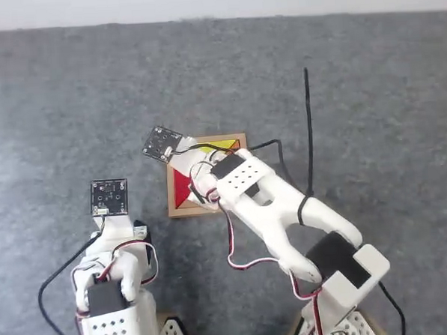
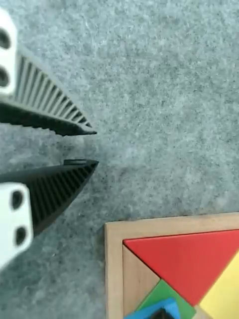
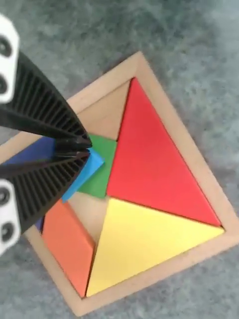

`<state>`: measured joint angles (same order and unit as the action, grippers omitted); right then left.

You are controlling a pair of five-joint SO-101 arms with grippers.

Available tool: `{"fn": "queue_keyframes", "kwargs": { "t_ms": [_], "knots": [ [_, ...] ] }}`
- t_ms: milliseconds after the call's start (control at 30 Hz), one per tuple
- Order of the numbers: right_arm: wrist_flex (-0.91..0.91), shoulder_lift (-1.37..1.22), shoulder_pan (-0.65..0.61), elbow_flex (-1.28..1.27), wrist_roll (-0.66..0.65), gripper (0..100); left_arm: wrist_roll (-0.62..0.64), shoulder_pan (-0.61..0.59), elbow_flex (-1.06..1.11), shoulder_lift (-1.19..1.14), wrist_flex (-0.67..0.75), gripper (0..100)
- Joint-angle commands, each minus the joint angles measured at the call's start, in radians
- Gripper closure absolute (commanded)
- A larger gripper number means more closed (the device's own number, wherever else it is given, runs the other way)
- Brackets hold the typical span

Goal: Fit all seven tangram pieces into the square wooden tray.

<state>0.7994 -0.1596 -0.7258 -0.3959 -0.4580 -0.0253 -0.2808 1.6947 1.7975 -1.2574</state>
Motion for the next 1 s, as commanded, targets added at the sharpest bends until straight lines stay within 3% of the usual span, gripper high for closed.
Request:
{"fn": "queue_keyframes", "kwargs": {
  "t_ms": [0, 233, 967],
  "knots": [
    [0.059, -0.019, 0.070, 0.043, -0.075, 99.1, 0.000, 0.003, -0.012, 0.018, -0.003, 92],
    [0.088, -0.019, 0.114, 0.104, -0.150, 99.1, 0.000, 0.003, -0.012, 0.018, -0.003, 92],
    [-0.022, -0.136, 0.067, 0.181, -0.235, 99.1, 0.000, 0.003, -0.012, 0.018, -0.003, 92]
  ]
}}
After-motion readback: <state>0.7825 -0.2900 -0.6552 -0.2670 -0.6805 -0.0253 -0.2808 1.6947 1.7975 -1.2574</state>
